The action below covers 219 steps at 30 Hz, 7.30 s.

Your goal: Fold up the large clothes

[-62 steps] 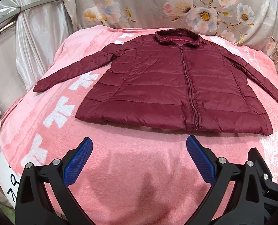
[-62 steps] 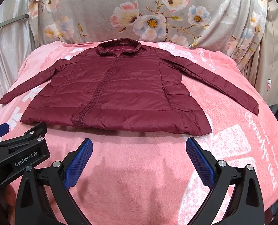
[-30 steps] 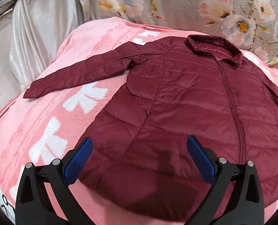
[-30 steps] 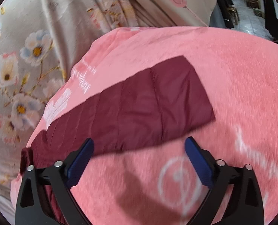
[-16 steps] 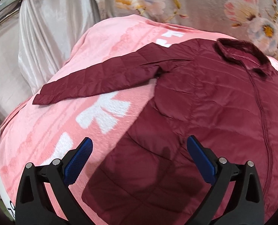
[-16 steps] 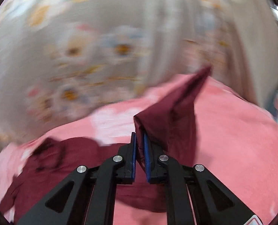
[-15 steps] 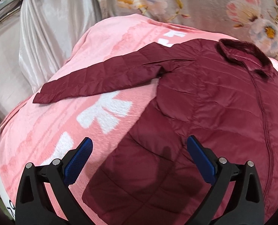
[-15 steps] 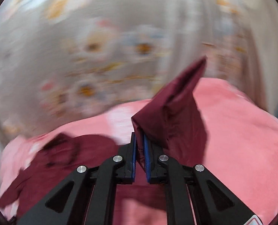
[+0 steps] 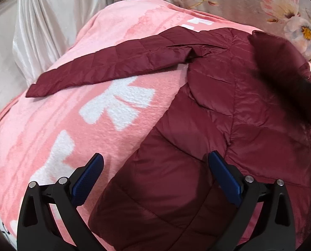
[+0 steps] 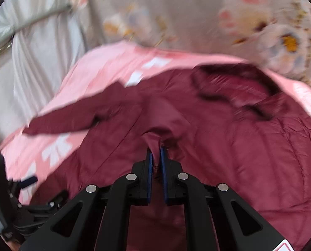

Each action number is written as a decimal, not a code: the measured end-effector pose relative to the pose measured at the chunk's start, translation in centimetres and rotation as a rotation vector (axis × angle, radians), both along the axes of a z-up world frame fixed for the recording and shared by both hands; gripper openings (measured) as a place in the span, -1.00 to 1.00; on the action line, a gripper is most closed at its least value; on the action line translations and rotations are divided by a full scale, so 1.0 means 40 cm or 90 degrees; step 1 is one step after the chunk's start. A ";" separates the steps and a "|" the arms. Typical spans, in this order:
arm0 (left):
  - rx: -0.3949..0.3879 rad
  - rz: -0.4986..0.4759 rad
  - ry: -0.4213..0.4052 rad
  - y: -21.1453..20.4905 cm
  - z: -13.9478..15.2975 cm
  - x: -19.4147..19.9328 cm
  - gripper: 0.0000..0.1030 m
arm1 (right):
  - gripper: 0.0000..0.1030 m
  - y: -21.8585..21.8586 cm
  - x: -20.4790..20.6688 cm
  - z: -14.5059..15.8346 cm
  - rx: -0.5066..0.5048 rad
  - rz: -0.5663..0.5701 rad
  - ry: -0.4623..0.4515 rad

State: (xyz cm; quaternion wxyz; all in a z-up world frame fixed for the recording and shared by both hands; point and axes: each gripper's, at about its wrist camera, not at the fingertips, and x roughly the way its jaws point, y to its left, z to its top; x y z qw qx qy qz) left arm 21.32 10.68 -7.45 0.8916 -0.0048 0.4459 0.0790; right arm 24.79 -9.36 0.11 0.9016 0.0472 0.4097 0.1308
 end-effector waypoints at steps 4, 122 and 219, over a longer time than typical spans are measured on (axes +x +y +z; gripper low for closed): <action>-0.080 -0.028 0.001 0.011 0.020 0.014 0.91 | -0.58 0.050 -0.011 -0.047 -0.029 0.031 0.032; -0.319 0.355 -0.102 0.871 0.033 0.114 0.45 | -0.65 -0.111 -0.030 -0.150 -0.164 -0.195 0.066; -0.198 -0.013 -0.030 -0.003 0.009 0.348 -0.98 | -0.91 -0.473 -0.059 -0.142 -0.013 -0.287 0.085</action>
